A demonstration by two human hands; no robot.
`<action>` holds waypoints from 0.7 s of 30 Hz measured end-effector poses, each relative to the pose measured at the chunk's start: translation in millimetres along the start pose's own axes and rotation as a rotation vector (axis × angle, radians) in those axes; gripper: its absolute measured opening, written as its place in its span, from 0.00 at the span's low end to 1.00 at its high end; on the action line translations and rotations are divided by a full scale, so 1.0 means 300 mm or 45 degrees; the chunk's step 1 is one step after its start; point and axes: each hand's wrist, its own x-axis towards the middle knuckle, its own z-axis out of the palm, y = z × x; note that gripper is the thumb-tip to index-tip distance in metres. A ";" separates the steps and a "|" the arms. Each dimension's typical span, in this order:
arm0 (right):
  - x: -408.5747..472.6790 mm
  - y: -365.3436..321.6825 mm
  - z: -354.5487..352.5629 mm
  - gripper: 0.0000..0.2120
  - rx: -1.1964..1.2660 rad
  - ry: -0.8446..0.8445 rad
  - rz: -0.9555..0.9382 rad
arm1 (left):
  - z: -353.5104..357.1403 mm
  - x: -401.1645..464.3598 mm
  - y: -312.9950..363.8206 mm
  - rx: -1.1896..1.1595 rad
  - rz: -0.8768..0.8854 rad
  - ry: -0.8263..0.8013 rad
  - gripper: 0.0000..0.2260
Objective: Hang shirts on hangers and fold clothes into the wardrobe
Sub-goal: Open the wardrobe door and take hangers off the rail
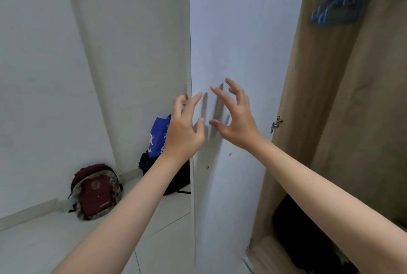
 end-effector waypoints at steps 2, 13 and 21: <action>0.078 0.023 0.007 0.45 -0.078 -0.041 -0.095 | -0.007 0.058 -0.007 0.088 0.011 0.015 0.29; 0.269 0.112 0.105 0.54 -0.102 -0.262 -0.169 | 0.031 0.159 -0.130 0.333 -0.088 0.090 0.33; 0.334 0.218 0.205 0.49 -0.307 -0.281 -0.232 | 0.052 0.247 -0.234 0.461 -0.205 0.056 0.34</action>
